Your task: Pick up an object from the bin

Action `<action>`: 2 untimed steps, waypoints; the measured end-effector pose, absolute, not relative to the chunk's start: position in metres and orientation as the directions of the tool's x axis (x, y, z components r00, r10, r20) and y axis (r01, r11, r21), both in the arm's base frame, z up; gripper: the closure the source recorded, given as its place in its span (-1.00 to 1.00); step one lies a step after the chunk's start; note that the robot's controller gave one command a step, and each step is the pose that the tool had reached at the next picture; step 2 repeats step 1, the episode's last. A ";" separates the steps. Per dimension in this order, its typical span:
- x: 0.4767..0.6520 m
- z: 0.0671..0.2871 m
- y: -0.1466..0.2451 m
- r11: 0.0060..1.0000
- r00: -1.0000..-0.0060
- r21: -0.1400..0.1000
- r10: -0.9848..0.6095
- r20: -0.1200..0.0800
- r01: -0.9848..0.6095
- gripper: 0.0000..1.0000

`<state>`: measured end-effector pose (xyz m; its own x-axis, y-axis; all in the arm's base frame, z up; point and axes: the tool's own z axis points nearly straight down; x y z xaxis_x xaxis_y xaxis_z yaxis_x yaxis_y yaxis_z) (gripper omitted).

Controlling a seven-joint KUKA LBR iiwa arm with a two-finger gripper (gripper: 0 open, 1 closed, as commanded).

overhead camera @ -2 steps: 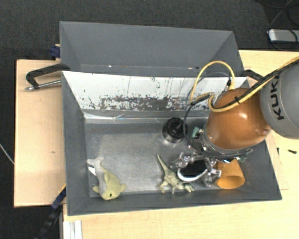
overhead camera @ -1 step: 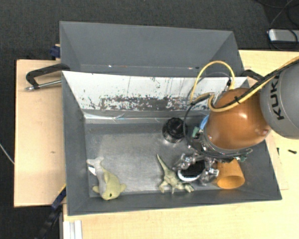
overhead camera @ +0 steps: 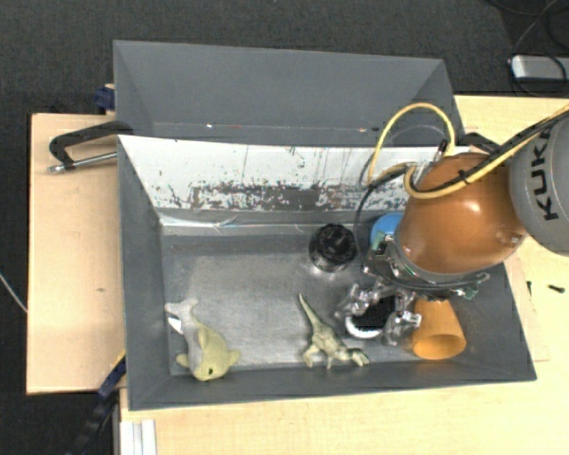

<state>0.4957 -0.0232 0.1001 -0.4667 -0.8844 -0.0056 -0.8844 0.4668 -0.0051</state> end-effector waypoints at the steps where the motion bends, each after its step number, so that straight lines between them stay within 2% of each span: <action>1: 0.498 0.165 -0.022 0.469 -0.469 -0.008 -0.883 -0.007 -0.883 1.00; 2: 0.498 0.165 -0.022 0.469 -0.469 -0.008 -0.883 -0.007 -0.883 1.00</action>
Offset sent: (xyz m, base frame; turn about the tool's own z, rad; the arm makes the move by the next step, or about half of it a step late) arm 0.0001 0.0000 0.0614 0.0000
